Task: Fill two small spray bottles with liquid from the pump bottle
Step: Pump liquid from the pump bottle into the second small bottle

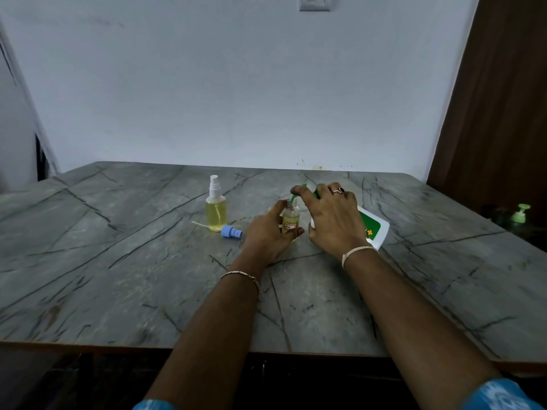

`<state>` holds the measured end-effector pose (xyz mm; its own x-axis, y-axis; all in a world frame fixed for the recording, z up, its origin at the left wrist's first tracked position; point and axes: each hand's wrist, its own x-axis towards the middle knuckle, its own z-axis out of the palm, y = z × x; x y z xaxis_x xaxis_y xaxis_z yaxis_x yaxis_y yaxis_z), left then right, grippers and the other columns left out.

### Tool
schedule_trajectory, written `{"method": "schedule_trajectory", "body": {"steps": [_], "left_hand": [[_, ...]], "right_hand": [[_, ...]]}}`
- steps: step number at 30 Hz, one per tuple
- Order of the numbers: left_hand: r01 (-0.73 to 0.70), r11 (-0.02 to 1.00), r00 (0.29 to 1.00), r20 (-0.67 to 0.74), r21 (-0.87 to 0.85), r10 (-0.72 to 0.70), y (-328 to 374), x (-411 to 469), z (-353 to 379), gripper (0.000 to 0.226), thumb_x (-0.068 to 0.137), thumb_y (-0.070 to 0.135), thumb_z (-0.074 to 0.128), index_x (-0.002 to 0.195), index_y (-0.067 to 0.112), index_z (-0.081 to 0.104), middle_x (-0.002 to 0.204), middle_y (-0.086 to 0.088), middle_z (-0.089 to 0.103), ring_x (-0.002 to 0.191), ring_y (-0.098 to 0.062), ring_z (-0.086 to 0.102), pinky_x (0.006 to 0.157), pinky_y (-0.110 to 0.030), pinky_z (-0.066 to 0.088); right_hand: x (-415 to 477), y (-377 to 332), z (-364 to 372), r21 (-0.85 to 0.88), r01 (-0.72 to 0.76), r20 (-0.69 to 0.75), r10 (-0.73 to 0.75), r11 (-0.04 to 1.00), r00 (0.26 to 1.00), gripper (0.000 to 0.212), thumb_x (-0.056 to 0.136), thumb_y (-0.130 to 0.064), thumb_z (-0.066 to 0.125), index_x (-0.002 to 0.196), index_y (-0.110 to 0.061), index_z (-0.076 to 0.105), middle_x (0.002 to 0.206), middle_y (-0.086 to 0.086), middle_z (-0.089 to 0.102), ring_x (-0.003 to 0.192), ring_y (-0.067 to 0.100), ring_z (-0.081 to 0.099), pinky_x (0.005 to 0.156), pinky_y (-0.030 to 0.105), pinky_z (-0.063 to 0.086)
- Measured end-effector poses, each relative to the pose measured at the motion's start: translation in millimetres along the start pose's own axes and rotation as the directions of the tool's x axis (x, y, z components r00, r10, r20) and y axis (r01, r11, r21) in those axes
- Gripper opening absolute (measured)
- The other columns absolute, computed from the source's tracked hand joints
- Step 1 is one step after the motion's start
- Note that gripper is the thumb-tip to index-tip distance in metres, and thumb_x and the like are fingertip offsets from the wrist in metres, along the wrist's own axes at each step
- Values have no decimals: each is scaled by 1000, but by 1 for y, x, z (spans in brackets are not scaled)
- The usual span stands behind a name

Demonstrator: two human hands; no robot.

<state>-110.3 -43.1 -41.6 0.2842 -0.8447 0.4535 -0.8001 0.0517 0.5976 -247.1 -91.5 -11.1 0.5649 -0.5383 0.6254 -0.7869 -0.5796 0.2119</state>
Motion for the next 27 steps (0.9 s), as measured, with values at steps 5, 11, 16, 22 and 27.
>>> {"method": "schedule_trajectory", "body": {"steps": [5, 11, 16, 22, 27], "left_hand": [[-6, 1000, 1000, -7, -2, 6, 0, -1, -1, 63, 81, 41, 69, 135, 28, 40, 118, -3, 66, 106, -21, 62, 83, -25, 45], [-8, 1000, 1000, -6, 14, 8, 2, -2, -2, 66, 82, 42, 69, 138, 28, 38, 120, -4, 65, 108, -22, 61, 88, -31, 48], [3, 1000, 1000, 16, 1, -3, 2, -1, -3, 66, 82, 40, 69, 138, 26, 38, 122, -4, 64, 109, -21, 61, 85, -26, 44], [13, 1000, 1000, 23, -20, -13, 1, -1, -2, 64, 81, 41, 70, 136, 28, 39, 120, -3, 65, 108, -21, 61, 88, -31, 48], [16, 1000, 1000, 18, -3, -16, 3, -1, -3, 65, 81, 40, 70, 137, 27, 39, 120, -4, 65, 109, -23, 61, 87, -30, 46]], "right_hand": [[-4, 3, 2, -30, 16, 0, -16, 999, 1000, 81, 79, -28, 65, 144, -36, 18, 120, 10, 54, 112, 30, 48, 88, 44, 42], [-4, 3, 1, -26, 4, 12, -4, 1000, 1000, 83, 79, -28, 67, 144, -37, 16, 123, 10, 54, 116, 31, 47, 91, 45, 42], [-3, 0, 0, -12, -13, -1, 13, 1000, 1000, 75, 78, -27, 65, 141, -35, 23, 122, 9, 54, 114, 30, 47, 90, 44, 40], [-2, -1, 0, -26, -11, -10, 10, 1000, 1000, 76, 79, -27, 64, 142, -34, 22, 122, 10, 54, 114, 30, 47, 90, 44, 41], [-7, 1, 0, -46, 8, -5, -8, 999, 1000, 82, 80, -28, 64, 145, -37, 15, 119, 10, 54, 111, 31, 49, 88, 45, 42]]}}
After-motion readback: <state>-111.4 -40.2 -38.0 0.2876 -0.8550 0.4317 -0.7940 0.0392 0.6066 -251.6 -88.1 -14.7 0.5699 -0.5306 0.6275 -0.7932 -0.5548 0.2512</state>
